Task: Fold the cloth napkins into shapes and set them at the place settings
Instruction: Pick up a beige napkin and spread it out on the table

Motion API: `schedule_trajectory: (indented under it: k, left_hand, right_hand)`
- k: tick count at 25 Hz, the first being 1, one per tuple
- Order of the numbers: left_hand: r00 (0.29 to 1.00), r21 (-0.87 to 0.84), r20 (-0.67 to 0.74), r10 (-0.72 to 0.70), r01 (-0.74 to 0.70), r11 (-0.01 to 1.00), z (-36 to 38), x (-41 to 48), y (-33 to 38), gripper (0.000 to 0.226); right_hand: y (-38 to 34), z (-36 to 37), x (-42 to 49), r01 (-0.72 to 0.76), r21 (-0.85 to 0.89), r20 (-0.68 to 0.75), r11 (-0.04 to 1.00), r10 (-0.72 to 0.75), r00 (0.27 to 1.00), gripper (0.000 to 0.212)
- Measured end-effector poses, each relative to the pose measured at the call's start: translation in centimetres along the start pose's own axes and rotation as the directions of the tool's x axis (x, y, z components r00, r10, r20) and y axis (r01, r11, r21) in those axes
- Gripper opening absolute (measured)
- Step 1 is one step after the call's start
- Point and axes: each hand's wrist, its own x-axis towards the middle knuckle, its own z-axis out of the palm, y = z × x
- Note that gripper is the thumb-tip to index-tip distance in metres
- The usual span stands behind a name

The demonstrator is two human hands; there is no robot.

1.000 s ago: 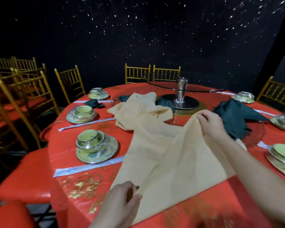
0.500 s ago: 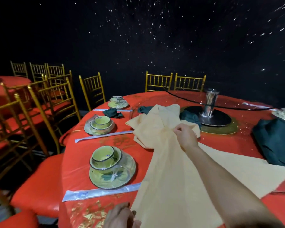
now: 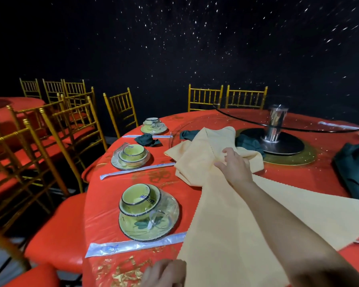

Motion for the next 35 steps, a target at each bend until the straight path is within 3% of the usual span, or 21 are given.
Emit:
schedule_trajectory:
  k: [2,4,8,10,12,14,16,18,22,26,28,32,35]
  left_hand:
    - [1.0,-0.008,0.031,-0.007,0.007,1.0,0.6,-0.2,0.2,0.008]
    - [0.996,0.058,0.086,-0.013,0.008,0.998,0.3,-0.3,-0.6,0.009]
    - [0.984,0.036,0.161,-0.074,0.069,0.997,-0.2,-0.5,-0.4,0.014]
    - [0.971,0.077,0.228,-0.066,0.05,0.996,-0.9,0.2,0.3,0.021]
    - [0.954,0.146,0.299,-0.017,-0.029,0.989,-1.4,1.1,0.6,0.037]
    - [0.959,0.231,0.26,0.115,-0.178,0.957,-0.9,1.9,2.1,0.051]
    - [0.913,0.155,0.255,0.319,-0.365,0.918,0.5,1.5,4.6,0.054]
    - [0.848,0.123,0.321,0.422,-0.479,0.869,1.9,0.5,6.4,0.053]
    - [0.86,0.161,0.328,0.391,-0.459,0.874,2.7,0.6,6.6,0.029]
    - [0.85,0.215,0.321,0.417,-0.494,0.842,2.8,0.6,5.9,0.025]
    - [0.847,0.219,0.32,0.425,-0.502,0.837,2.1,0.7,5.5,0.022]
    - [0.81,0.147,0.352,0.469,-0.542,0.827,1.1,0.5,4.5,0.016]
    - [0.781,0.025,0.362,0.509,-0.554,0.832,0.7,-0.3,4.6,0.021]
  right_hand:
    - [0.4,-1.3,-1.2,0.033,0.041,-0.019,0.999,-0.032,0.999,0.048]
    - [1.6,-3.4,-3.6,0.096,0.07,-0.027,0.993,-0.094,0.995,0.046]
    - [8.0,-8.7,-11.3,0.24,-0.017,-0.011,0.971,-0.24,0.971,0.037]
    - [12.4,-10.6,-15.1,0.212,-0.032,-0.05,0.977,-0.213,0.976,0.037]
    - [16.0,-11.6,-18.2,0.103,0.021,-0.107,0.994,-0.1,0.989,0.042]
    - [18.9,-11.8,-20.6,0.049,-0.021,-0.138,0.999,-0.051,0.989,0.044]
    - [20.8,-12.0,-22.2,0.062,-0.143,-0.112,0.988,-0.078,0.991,0.046]
    - [21.4,-12.1,-22.8,0.103,-0.26,-0.07,0.96,-0.126,0.99,0.05]
    - [21.1,-12.1,-21.0,0.252,-0.442,-0.103,0.861,-0.328,0.939,0.053]
    - [21.0,-12.8,-19.8,0.336,-0.556,-0.165,0.761,-0.497,0.852,0.012]
    - [21.3,-13.4,-20.6,0.377,-0.591,-0.146,0.714,-0.553,0.82,0.026]
    - [22.2,-15.2,-25.6,0.427,-0.606,-0.091,0.671,-0.592,0.801,0.027]
    - [22.7,-17.0,-30.7,0.373,-0.599,-0.106,0.709,-0.532,0.84,0.027]
